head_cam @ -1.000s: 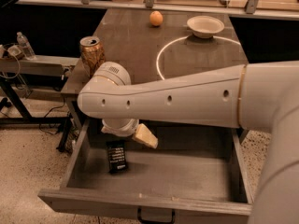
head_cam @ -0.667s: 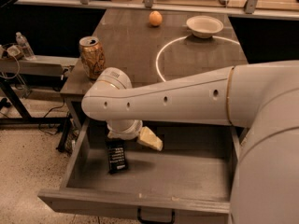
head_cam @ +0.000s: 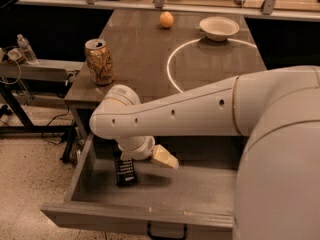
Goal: Pick rxbar chocolate from top drawer and place on counter
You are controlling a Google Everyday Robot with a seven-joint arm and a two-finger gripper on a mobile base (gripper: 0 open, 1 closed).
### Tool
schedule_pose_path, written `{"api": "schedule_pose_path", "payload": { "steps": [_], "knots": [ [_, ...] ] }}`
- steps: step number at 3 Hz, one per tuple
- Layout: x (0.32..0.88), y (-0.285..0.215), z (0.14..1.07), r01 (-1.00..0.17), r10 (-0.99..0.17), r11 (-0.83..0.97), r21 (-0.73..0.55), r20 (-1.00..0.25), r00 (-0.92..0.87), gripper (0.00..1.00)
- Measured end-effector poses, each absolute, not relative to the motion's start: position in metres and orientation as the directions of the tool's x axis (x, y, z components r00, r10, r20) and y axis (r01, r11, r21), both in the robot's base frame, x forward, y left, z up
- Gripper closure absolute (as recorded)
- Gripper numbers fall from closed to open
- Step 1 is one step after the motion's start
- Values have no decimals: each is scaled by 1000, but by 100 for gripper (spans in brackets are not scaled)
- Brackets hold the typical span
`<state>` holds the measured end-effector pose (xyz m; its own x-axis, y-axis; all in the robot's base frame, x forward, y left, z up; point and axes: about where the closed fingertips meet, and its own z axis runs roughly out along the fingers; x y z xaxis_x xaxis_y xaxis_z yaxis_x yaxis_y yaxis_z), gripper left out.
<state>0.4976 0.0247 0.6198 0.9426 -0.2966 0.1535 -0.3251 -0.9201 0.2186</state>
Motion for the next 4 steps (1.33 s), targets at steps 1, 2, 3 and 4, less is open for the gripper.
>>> {"api": "schedule_pose_path", "payload": {
  "steps": [1,2,3,4],
  "knots": [
    [484,27,603,-286,-261,-925,251,129,957,0],
    [483,27,606,-284,-259,-925,253,127,958,0],
    [483,27,607,-283,-259,-925,253,127,958,23],
    [483,27,611,-283,-259,-925,253,127,958,46]
  ]
}}
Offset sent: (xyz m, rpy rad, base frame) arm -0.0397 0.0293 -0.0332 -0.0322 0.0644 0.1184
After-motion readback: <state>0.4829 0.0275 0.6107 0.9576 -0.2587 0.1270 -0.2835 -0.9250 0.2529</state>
